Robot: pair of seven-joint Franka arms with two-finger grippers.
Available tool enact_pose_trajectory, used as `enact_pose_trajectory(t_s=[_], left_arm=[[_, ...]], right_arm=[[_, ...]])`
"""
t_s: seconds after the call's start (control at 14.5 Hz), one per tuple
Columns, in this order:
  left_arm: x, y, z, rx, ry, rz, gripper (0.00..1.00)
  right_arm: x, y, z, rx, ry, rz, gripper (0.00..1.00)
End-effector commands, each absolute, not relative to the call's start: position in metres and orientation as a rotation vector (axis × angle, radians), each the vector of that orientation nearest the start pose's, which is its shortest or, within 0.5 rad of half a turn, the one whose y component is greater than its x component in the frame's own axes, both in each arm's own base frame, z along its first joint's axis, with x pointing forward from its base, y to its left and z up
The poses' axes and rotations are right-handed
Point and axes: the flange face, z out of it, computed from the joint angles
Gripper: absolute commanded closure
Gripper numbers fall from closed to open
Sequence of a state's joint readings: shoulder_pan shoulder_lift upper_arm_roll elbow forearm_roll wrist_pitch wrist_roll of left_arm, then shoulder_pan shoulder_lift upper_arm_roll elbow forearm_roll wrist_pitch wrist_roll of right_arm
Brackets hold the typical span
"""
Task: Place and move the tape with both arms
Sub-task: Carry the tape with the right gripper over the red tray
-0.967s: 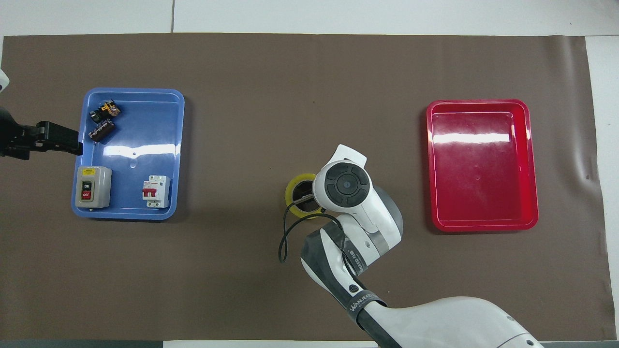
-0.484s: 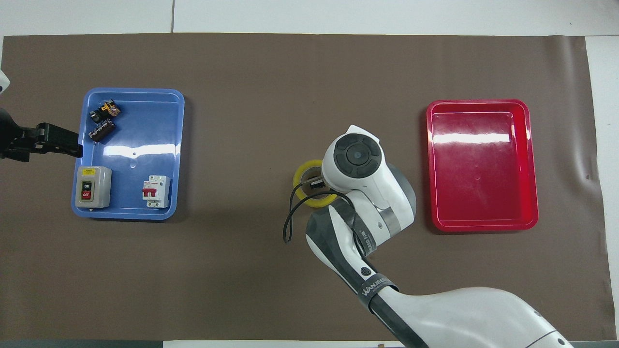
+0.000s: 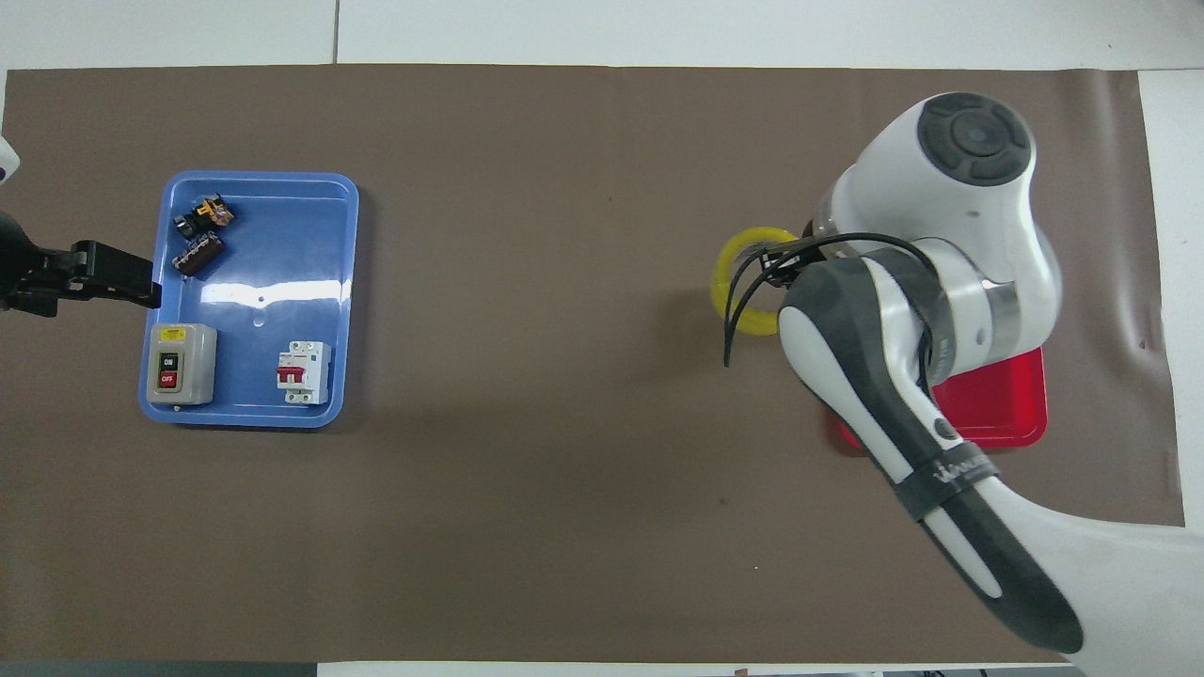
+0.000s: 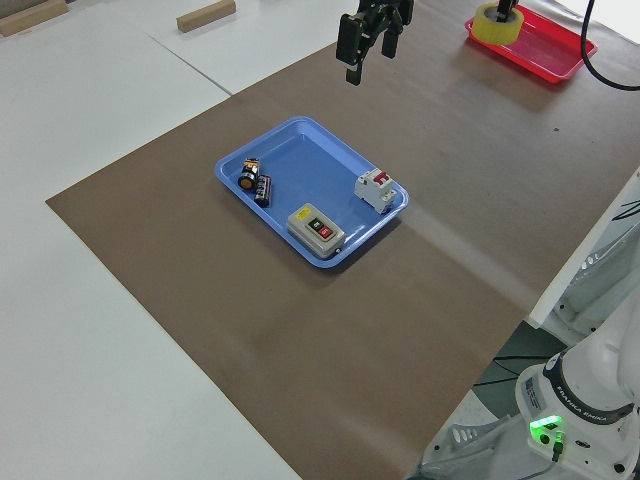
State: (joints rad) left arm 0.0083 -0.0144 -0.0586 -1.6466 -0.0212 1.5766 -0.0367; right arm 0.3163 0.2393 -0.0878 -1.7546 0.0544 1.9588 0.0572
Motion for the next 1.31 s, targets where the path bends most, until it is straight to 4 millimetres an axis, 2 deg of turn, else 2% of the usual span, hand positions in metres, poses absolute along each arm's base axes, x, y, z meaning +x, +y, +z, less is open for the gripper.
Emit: enact_pose_trajectory(t_s=[0.0, 0.14, 0.28, 0.41, 0.62, 0.76, 0.9, 1.04, 1.24], left_arm=[[0.548, -0.029, 0.601, -3.161, 0.041, 0.106, 0.0], [0.548, -0.029, 0.601, -3.161, 0.041, 0.106, 0.0], [0.547, -0.029, 0.6, -3.161, 0.041, 0.106, 0.0], [0.547, -0.029, 0.6, -3.161, 0.04, 0.106, 0.0], [0.548, -0.03, 0.6, -3.161, 0.043, 0.103, 0.0], [0.547, -0.029, 0.6, -3.161, 0.04, 0.106, 0.0], [0.548, -0.029, 0.6, -3.161, 0.04, 0.103, 0.0], [0.548, -0.029, 0.6, -3.161, 0.04, 0.103, 0.0], [0.548, -0.029, 0.599, -3.161, 0.04, 0.103, 0.0]], right_arm=[[0.609, 0.077, 0.44, -3.072, -0.369, 0.081, 1.0], [0.61, 0.026, 0.436, -3.05, -0.479, 0.09, 1.0], [0.605, -0.008, 0.426, -3.032, -0.58, 0.089, 1.0], [0.594, -0.032, 0.41, -3.038, -0.617, 0.043, 1.0], [0.579, -0.037, 0.38, -3.07, -0.664, -0.041, 1.0], [0.582, -0.039, 0.369, -3.078, -0.665, -0.068, 1.0], [0.574, -0.039, 0.351, -3.082, -0.67, -0.08, 1.0], [0.572, -0.046, 0.337, -3.089, -0.657, -0.076, 1.0], [0.567, -0.051, 0.332, -3.086, -0.677, -0.075, 1.0]])
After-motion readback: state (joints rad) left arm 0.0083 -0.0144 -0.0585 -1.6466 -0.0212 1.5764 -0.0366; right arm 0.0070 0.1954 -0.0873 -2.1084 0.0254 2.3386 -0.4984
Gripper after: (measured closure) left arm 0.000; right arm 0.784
